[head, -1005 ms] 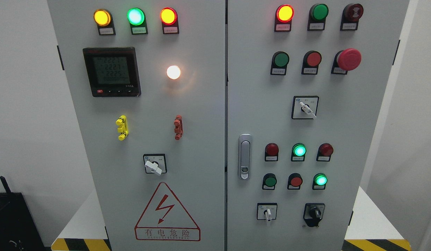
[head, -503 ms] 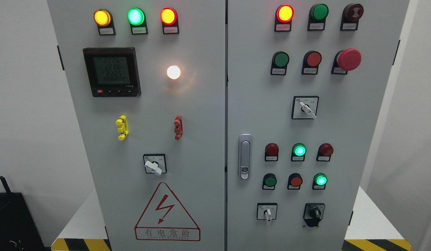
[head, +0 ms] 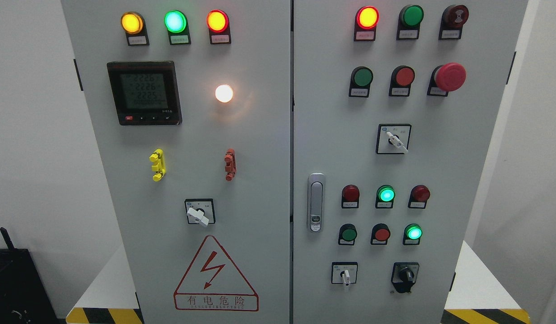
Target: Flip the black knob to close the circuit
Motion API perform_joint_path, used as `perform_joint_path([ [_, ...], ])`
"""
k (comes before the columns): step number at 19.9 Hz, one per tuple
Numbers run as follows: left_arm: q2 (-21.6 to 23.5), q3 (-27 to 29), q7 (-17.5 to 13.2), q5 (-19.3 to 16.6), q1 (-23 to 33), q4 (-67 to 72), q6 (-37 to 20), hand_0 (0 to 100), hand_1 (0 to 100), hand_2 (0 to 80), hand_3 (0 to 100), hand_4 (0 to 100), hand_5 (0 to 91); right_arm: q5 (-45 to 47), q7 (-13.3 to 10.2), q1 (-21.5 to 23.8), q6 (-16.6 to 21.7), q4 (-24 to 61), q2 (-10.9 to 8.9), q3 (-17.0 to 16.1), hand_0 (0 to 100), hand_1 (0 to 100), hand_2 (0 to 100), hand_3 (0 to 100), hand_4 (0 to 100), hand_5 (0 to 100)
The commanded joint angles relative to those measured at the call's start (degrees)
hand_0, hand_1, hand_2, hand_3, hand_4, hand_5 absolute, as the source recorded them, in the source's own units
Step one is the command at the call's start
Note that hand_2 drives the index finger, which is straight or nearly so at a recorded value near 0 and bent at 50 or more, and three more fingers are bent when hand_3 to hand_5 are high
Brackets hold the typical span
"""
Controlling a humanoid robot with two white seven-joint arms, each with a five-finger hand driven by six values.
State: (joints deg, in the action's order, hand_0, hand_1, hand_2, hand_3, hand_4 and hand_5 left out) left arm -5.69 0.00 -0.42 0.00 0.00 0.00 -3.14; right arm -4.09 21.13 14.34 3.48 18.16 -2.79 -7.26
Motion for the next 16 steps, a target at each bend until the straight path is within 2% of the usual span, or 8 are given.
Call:
perform_joint_path([
  [1, 0.0, 0.6, 0.0, 0.4, 1.9, -1.9, 0.0, 0, 0, 0.0, 5, 3, 0.0, 10.7, 1.0, 4.7, -0.1, 41.3, 0.24, 5.7, 0, 0, 0, 0, 0, 0],
  [5, 0.0, 0.6, 0.0, 0.4, 1.9, -1.9, 0.0, 0, 0, 0.0, 5, 3, 0.0, 13.7, 1.0, 7.4, -0.9, 57.2, -0.28, 5.6, 0, 0, 0, 7, 0, 0],
  [10, 0.0, 0.6, 0.0, 0.4, 1.9, -1.9, 0.0, 0, 0, 0.0, 5, 3, 0.0, 18.8, 1.0, 12.5, -1.1, 78.0, -0.29, 5.6, 0, 1, 5, 12, 7, 0],
  [13, 0.0, 0.6, 0.0, 0.4, 1.9, -1.9, 0.0, 0, 0, 0.0, 5, 3, 0.0, 20.0, 1.0, 13.3, -3.5, 87.1, -0.29, 5.6, 0, 3, 7, 15, 10, 0],
  [16, 0.0, 0.6, 0.0, 0.4, 1.9, -1.9, 0.0, 0, 0, 0.0, 5, 3, 0.0, 20.1, 1.0, 13.7, -3.7, 94.0, 0.33, 4.9, 0, 4, 9, 17, 14, 0],
])
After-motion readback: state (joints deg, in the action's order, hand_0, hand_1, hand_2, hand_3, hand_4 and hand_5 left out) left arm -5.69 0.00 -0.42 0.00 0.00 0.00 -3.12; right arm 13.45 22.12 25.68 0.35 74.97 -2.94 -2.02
